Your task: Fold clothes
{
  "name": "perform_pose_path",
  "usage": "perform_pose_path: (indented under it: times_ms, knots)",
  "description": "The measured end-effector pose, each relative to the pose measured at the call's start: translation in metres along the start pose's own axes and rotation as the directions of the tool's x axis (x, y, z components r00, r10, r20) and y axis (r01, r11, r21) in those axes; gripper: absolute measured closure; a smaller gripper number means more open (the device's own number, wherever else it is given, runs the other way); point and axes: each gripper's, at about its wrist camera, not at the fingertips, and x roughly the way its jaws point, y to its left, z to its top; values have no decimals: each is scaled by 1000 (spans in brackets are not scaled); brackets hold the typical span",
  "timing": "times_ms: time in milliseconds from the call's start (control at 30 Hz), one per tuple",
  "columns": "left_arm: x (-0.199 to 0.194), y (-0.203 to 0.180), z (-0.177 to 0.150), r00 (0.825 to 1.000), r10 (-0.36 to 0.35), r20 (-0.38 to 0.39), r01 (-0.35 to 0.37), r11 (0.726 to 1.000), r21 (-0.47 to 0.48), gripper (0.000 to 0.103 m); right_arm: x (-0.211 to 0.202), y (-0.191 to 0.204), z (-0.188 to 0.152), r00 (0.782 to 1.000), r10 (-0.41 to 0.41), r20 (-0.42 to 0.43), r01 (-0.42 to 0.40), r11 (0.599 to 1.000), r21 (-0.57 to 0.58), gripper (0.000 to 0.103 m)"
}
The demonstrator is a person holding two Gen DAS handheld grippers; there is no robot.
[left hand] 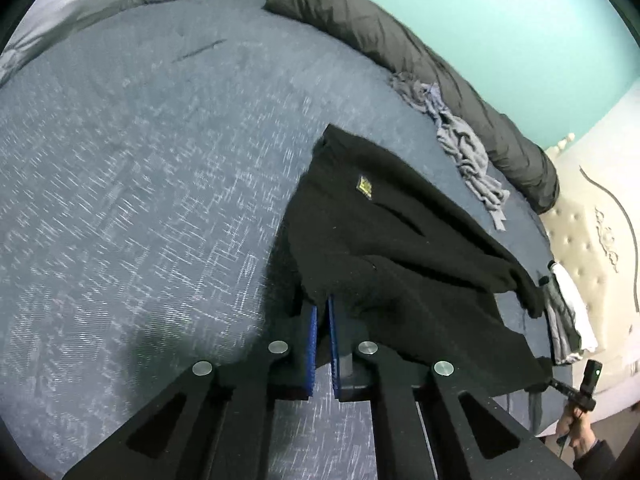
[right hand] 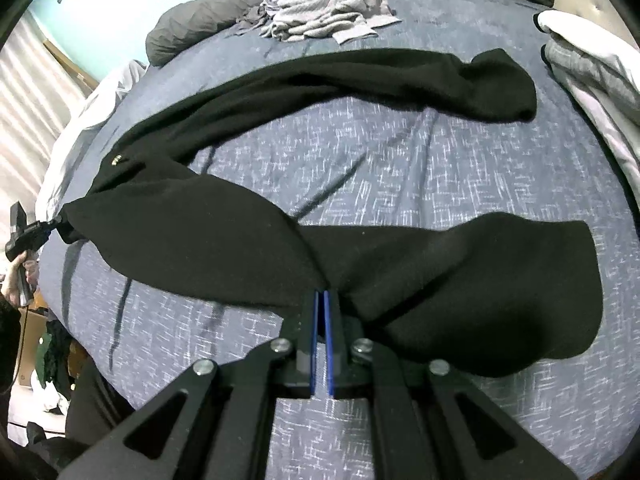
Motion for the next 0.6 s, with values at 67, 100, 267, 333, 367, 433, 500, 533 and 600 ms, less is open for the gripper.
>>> perform_pose_path:
  times_ms: [67,100,267,333,367,433,500,533,600]
  knots:
    - [-14,2,-3,1000,-13,25,13,1000,2,98,-4,2,-1,1000,-2,2,2,1000,-14,100]
    - [-16,6,-6,1000,-9,24,9,1000,-1,98,-6,2,-1,1000,-2,1,3,1000,-20,100]
    - [-24,28,-23,1000,14,10,-14,1000,-21,99,-13,2,-12,1000,4,-5,-5,999,-40,100]
    - [-19,39,-30,999,31,-7,-31,999,-42,100,-7,1,-21,1000,0,-27,-1,999,-41,100]
    - [-17,42,-32,999,42,-12,-42,998,-47,102,-4,0,-26,999,-3,-40,2,999,-40,100]
    - [-13,48,-37,997,75,-22,-77,995,-56,103,5,-1,-35,998,-10,-63,7,999,-40,100]
    - [-12,54,-39,996,86,-31,-88,994,-67,103,13,-1,-42,997,-12,-78,9,999,-37,100]
    - [-12,58,-40,995,91,-35,-93,993,-73,103,16,-1,-44,996,-11,-84,8,999,-35,100]
    - [-14,54,-40,996,85,-33,-87,994,-61,103,19,-2,-46,996,-6,-89,4,1000,-31,100]
